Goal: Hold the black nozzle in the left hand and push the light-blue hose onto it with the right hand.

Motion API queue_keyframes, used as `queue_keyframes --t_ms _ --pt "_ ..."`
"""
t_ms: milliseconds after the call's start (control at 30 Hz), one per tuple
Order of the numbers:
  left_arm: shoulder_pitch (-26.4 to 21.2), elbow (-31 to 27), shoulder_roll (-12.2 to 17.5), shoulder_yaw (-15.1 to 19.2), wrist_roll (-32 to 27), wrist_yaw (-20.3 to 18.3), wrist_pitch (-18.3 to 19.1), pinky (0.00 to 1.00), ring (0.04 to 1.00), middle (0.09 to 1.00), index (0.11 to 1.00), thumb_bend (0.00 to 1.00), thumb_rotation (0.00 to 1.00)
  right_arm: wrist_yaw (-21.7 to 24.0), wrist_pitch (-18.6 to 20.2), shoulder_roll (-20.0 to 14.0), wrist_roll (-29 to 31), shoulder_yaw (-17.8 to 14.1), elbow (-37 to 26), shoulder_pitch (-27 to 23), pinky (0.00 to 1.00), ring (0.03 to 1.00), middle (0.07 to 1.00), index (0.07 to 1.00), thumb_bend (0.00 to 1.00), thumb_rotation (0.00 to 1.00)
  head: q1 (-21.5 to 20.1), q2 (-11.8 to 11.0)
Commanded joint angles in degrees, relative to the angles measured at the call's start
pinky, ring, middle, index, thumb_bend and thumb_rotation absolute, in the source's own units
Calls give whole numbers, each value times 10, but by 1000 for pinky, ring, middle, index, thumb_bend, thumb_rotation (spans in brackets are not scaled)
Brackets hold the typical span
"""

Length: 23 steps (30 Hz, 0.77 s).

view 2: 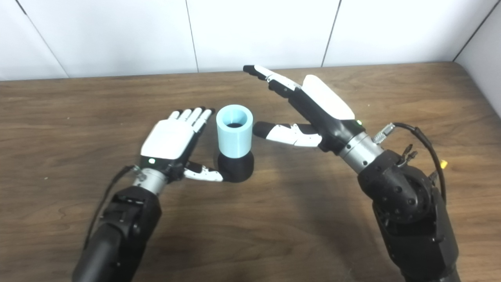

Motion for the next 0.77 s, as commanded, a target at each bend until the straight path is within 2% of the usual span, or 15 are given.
queue_keyframes --t_ms 0,133,200,300,333,367,433,467,567,633,733 --pt "-18 -24 5 24 -35 38 -13 982 962 987 1000 1000 580 -13 3 -3 7 -7 4 -9 820 906 929 925 583 1000 0 0" --pt "-9 -27 15 68 -94 100 -39 840 887 925 973 995 567 -35 13 18 33 -22 30 1 763 866 918 915 488 1000 5 1" --pt "-1 -29 13 96 -143 127 -51 769 870 902 933 955 521 -51 18 34 54 -36 47 7 745 859 914 910 501 1000 7 0" --pt "15 -41 3 139 -227 133 -40 731 872 901 923 872 496 -70 19 54 88 -55 70 20 757 881 927 924 553 1000 8 -1" --pt "25 -51 -4 156 -264 126 -26 726 872 902 924 858 492 -77 20 62 102 -62 79 25 759 884 929 926 561 1000 7 -2" --pt "34 -60 -10 168 -289 120 -11 721 866 904 943 809 541 -83 20 68 113 -68 85 29 763 894 929 933 573 1000 7 -2" --pt "48 -70 -13 183 -324 116 0 725 866 907 956 782 590 -90 22 76 134 -75 95 34 763 900 928 938 577 1000 7 -2" --pt "55 -72 -13 188 -340 119 -2 733 864 913 965 754 641 -92 24 79 145 -77 98 36 750 896 927 938 569 1000 7 -2" --pt "82 -82 -30 219 -401 141 -3 737 844 897 949 731 663 -101 28 87 168 -82 113 42 746 898 931 940 564 1000 11 -3" --pt "97 -84 -39 236 -427 158 -10 725 833 880 927 672 697 -113 28 93 177 -85 124 47 749 896 927 938 545 1000 13 -4" --pt "119 -84 -42 254 -448 179 -24 722 828 861 901 564 841 -133 52 110 192 -92 137 51 793 898 924 938 539 1000 16 -7"
